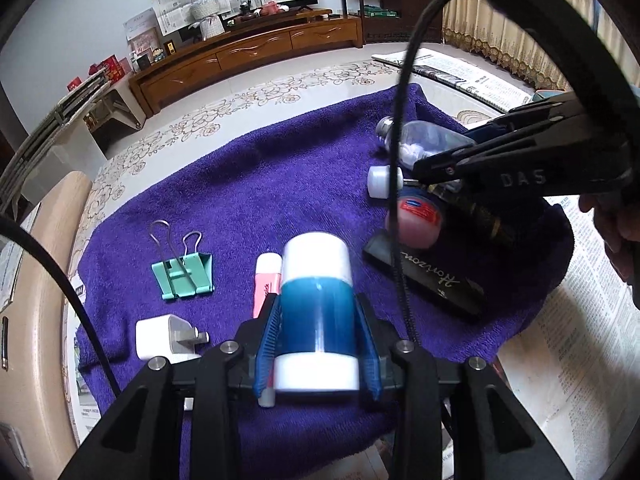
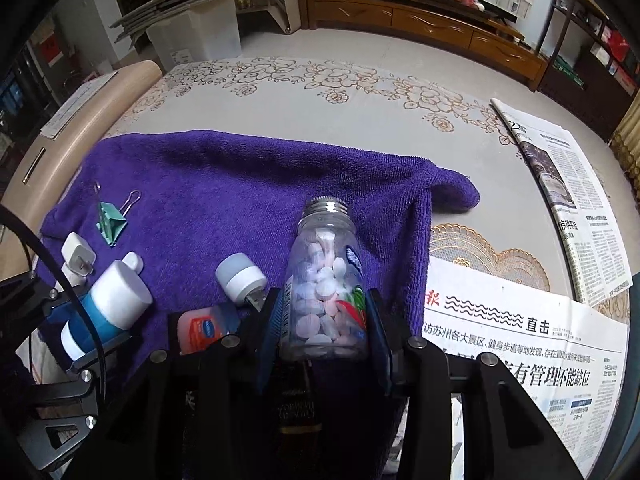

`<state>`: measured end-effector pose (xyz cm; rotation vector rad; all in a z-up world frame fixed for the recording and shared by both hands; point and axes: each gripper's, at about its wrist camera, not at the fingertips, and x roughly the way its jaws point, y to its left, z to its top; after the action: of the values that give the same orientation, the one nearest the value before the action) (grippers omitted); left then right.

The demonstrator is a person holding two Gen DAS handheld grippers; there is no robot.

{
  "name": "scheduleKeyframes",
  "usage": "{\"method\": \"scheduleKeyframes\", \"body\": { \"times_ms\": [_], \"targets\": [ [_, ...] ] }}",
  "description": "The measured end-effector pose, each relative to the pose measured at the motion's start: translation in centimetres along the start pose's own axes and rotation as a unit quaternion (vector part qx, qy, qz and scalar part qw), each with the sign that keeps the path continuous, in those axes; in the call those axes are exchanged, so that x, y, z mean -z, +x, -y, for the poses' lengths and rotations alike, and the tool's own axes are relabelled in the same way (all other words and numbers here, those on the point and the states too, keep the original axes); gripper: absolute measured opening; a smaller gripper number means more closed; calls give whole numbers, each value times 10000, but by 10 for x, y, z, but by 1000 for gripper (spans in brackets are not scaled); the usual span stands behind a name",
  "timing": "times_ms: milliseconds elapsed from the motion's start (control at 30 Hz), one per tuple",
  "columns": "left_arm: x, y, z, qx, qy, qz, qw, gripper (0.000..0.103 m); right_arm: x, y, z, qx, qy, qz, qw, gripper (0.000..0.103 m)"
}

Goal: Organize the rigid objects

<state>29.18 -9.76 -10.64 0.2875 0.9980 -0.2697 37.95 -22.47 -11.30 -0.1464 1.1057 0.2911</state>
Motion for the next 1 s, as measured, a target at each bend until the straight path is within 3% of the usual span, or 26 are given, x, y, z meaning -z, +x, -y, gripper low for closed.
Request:
{"method": "scheduleKeyframes", "body": {
  "times_ms": [100,233,267,333,467,533,633,733,900,1000],
  "targets": [
    [2,-2,3,28,29,9,10000,56,6,-11,1,50,14,79,10000,50],
    [5,-12,9,57,3,182,9998,59,17,-28,1,13,64,184,9998,50],
    [5,-15,9,74,-39,216,9997,65,20,-32,0,56,76,208,9997,52],
    [7,-23,11,110,-97,289,9995,71,26,-43,0,145,105,301,9994,63],
    [11,-44,17,-4,-95,466,9989,83,42,-67,0,195,241,451,9985,73],
    [16,-55,18,-15,-157,542,9984,87,52,-80,-3,264,287,548,9977,91],
    [26,-72,16,-24,-352,644,9973,100,67,-99,-11,354,343,676,9965,102],
    [39,-89,9,-18,-619,770,9951,103,84,-118,-21,388,475,769,9951,103],
    [66,-104,-2,-8,-1018,593,9930,103,120,-140,-40,213,698,859,9936,103],
    [90,-110,-6,-186,-1134,570,9917,103,143,-141,-52,129,765,843,9934,103]
  ]
}}
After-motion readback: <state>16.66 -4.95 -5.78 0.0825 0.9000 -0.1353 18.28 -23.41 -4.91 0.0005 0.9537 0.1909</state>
